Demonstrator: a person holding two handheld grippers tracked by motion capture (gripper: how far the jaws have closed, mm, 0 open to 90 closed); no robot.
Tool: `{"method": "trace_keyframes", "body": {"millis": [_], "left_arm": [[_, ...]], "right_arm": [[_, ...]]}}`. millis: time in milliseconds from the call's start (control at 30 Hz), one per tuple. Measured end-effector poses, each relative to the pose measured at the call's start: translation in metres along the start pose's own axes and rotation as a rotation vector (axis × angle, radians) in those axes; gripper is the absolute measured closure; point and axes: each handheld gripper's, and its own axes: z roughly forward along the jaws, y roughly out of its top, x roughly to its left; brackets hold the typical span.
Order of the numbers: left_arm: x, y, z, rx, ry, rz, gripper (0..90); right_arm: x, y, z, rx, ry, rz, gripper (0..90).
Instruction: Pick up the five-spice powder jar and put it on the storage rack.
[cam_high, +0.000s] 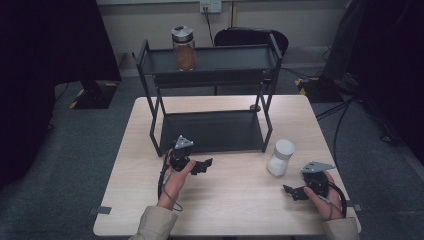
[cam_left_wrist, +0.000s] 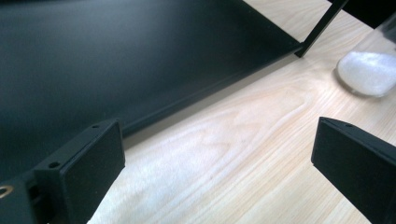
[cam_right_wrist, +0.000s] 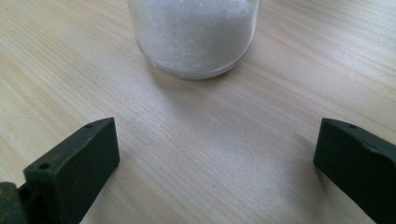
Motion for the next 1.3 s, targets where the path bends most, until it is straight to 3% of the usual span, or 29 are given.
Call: {"method": "trace_keyframes", "body": {"millis": [433,967,1300], "left_arm": [[-0.002,-0.025,-0.002,0.044,0.027,0.014,2.1],[-0.009,-0.041,-0.009,0.118,0.092,0.095,2.1],[-0.013,-0.042,-0.012,0.143,0.101,0.152,1.6]], "right_arm": [[0.000,0.000,0.000,0.000,0.000,0.000,0.0],[0.000,0.000,0.000,0.000,0.000,0.000,0.0],[0.000,0.000,0.000,0.001,0.000,0.000,0.0]]}}
